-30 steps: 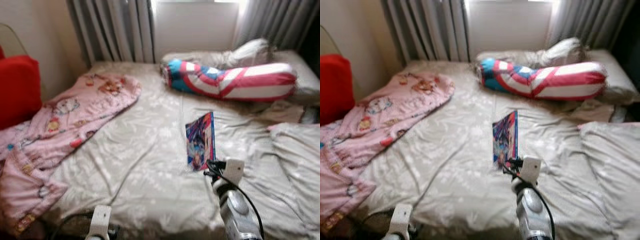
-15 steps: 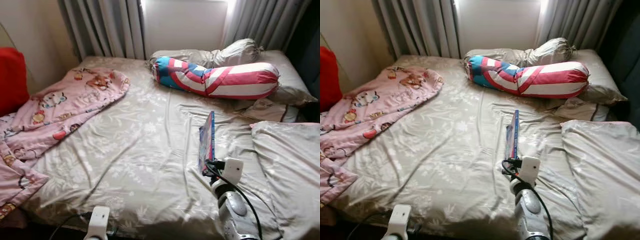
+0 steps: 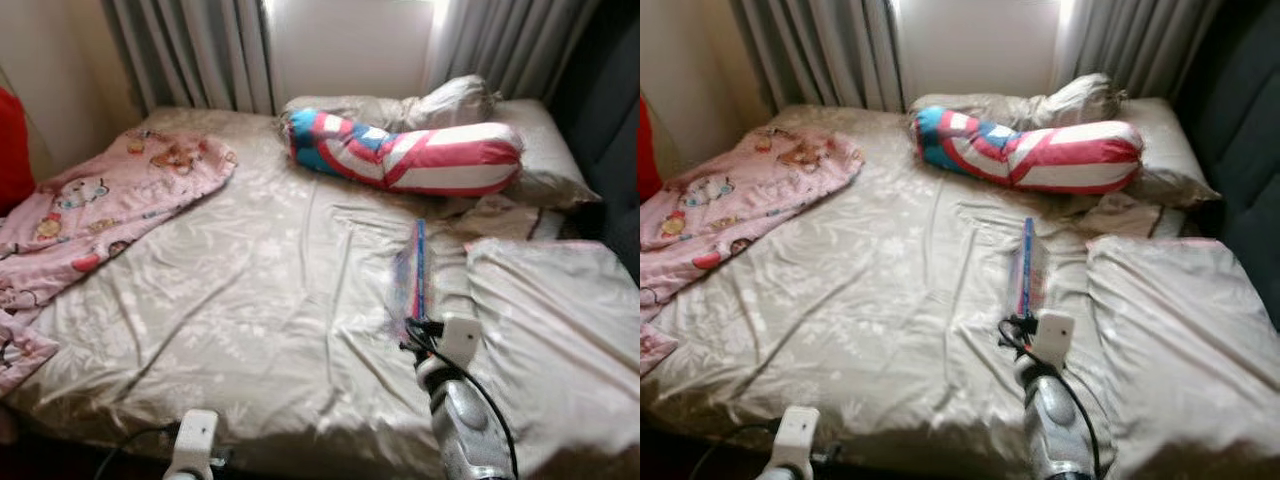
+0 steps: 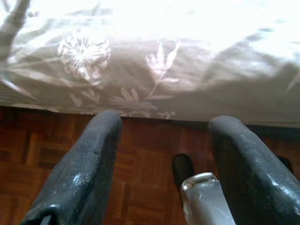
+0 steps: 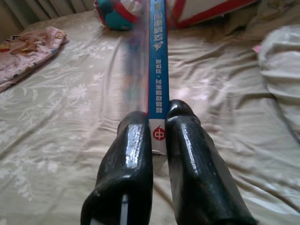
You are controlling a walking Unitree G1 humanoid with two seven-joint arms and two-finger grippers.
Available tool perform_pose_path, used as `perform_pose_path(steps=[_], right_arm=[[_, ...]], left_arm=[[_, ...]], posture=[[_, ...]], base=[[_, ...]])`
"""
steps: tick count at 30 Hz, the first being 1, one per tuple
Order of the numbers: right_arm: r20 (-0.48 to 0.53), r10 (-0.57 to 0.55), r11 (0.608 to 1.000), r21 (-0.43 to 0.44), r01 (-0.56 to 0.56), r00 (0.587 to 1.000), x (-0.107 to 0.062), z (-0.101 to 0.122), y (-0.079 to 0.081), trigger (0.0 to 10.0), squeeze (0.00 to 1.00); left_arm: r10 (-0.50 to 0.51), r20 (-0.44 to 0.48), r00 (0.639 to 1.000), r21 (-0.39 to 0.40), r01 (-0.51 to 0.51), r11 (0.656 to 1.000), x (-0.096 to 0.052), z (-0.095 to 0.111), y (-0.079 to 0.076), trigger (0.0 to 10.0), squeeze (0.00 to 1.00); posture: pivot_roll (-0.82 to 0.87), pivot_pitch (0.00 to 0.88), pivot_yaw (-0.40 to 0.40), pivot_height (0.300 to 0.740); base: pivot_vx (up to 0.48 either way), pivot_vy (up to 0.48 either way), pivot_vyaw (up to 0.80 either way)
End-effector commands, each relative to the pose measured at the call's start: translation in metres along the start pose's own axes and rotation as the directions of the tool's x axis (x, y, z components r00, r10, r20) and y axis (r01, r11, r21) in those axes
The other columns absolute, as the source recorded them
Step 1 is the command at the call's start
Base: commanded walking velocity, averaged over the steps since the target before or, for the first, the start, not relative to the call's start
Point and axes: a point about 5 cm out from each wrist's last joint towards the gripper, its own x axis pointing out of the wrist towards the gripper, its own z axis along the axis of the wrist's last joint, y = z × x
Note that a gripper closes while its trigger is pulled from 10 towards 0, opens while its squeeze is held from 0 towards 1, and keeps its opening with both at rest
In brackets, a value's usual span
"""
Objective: Clean up the room
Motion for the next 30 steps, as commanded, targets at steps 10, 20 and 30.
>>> perform_pose_path(steps=[10,20,30], right_arm=[[0.063,0.001,1.000,-0.016,0.000,0.998,0.0037,0.0135,0.0011,10.0,0.00],[0.060,-0.003,1.000,-0.009,0.004,0.998,0.0040,0.0130,-0.0001,10.0,0.00],[0.060,-0.003,1.000,-0.009,0.004,0.998,0.0040,0.0129,-0.0001,10.0,0.00]], left_arm=[[-0.023,-0.026,0.999,-0.020,0.023,1.000,-0.0013,-0.0063,-0.0047,10.0,0.00],[-0.025,-0.022,0.999,-0.027,0.024,0.999,-0.0013,-0.0060,-0.0033,10.0,0.00],[-0.025,-0.023,0.999,-0.026,0.024,0.999,-0.0013,-0.0060,-0.0033,10.0,0.00]], posture=[[-0.02,0.022,0.009,0.740],[-0.02,0.023,0.008,0.740],[-0.02,0.023,0.008,0.740]], base=[[0.000,0.000,0.00],[0.000,0.000,0.00],[0.000,0.000,0.00]])
